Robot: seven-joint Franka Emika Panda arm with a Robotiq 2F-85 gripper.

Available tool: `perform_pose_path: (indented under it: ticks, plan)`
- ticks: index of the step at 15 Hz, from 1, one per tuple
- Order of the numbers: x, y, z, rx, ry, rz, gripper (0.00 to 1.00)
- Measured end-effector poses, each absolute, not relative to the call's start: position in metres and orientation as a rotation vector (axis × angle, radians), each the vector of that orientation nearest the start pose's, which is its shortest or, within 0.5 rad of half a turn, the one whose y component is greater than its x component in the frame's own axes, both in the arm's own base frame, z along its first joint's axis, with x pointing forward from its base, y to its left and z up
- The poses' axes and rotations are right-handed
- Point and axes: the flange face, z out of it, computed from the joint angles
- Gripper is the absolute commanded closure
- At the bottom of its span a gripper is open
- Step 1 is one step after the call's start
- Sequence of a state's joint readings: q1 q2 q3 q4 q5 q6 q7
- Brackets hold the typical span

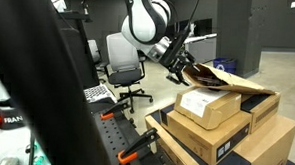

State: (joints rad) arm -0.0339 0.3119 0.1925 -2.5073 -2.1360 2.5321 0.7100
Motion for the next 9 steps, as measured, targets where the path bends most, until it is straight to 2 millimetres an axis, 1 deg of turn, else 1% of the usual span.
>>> perform_pose_path:
  ticks: [2, 3, 4, 5, 6, 9]
  plan:
    - [0.407, 0.0821, 0.1405, 1.764, 1.588, 0.304, 0.35]
    - [0.407, 0.0819, 0.1405, 1.765, 1.588, 0.304, 0.46]
    - [0.4071, 0.0818, 0.1404, 1.765, 1.587, 0.304, 0.48]
    - [0.4071, 0.0816, 0.1404, 1.766, 1.586, 0.304, 0.54]
    - [0.4072, 0.0814, 0.1403, 1.767, 1.586, 0.304, 0.57]
    - [0.4074, 0.0813, 0.1401, 1.768, 1.585, 0.304, 0.45]
